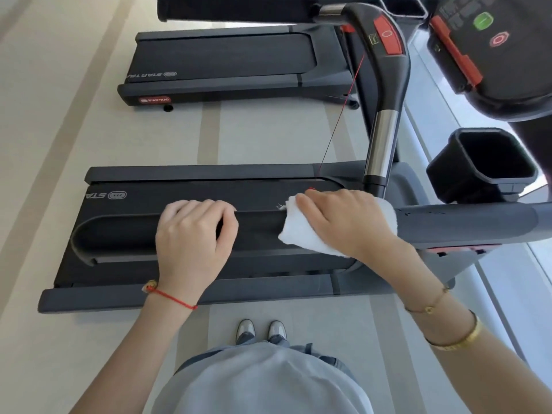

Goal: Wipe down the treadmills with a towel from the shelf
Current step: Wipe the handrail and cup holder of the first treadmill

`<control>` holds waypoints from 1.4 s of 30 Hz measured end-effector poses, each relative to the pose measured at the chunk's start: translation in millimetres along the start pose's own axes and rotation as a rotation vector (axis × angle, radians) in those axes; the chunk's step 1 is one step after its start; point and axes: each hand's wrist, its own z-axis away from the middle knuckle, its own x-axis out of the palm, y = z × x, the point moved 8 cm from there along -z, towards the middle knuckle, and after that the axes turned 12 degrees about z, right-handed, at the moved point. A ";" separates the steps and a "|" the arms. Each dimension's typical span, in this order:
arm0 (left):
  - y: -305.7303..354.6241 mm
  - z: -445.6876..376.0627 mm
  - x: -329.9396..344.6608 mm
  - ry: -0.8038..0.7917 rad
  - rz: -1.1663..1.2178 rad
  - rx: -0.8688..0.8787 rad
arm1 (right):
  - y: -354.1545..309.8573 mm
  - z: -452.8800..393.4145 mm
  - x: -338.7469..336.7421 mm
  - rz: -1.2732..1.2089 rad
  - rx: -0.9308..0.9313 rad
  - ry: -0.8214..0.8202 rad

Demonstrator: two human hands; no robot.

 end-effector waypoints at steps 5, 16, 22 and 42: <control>1.2 -1.1 0.0 -0.013 -0.002 0.000 | -47.5 -28.3 6.0 -0.120 -0.086 -0.093; 0.0 -2.9 -1.6 -0.074 0.053 -0.048 | -46.5 -13.2 -4.3 -0.050 -0.144 0.028; -8.5 1.4 -14.3 -0.067 0.121 -0.066 | -59.0 -8.7 -4.6 -0.079 -0.234 0.012; -142.0 53.4 -78.8 0.017 0.318 -0.420 | -213.1 -86.6 -18.2 -0.197 -0.408 -0.092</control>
